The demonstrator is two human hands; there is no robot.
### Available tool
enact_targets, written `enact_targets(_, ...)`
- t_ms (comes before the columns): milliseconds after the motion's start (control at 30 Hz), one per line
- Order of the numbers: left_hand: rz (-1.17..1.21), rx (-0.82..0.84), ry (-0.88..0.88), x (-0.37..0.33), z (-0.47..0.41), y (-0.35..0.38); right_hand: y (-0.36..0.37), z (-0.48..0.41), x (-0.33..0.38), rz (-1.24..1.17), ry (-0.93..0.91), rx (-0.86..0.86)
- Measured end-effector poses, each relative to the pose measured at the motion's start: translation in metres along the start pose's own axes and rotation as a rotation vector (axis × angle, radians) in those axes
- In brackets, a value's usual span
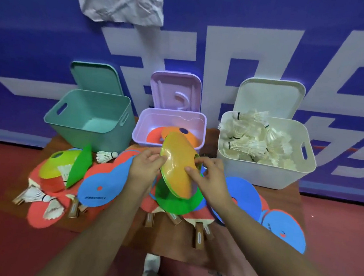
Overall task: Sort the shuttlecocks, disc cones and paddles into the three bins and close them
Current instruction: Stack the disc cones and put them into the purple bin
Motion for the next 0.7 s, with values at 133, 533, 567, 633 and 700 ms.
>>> enact_targets(133, 0.097, -0.01, 0.028, -0.015, -0.049, -0.026, 0.026, -0.052, 0.014, -0.055, 0.047, -0.097)
enact_targets(533, 0.45, 0.083, -0.32, 0.007, -0.23, -0.038, 0.086, -0.199, -0.014, -0.399, 0.538, -0.314)
enact_targets(567, 0.404, 0.083, -0.364, 0.015, -0.242, -0.037, 0.086, -0.207, -0.017, -0.368, 0.542, -0.344)
enact_targets(633, 0.317, 0.093, -0.438, 0.032, -0.262, -0.033, 0.085, -0.218, -0.028, -0.289, 0.572, -0.386)
enact_targets(700, 0.216, 0.108, -0.481, 0.047, -0.278, -0.03, 0.086, -0.226, -0.044, -0.182, 0.604, -0.381)
Point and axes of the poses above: each hand's wrist, its own z-axis away from the middle knuckle, its own y-axis out of the palm, x = y × z, the point moved 1 cm from there along -z, towards the middle knuckle, and after that the axes turned 14 degrees about -z, right-handed, at the moved point
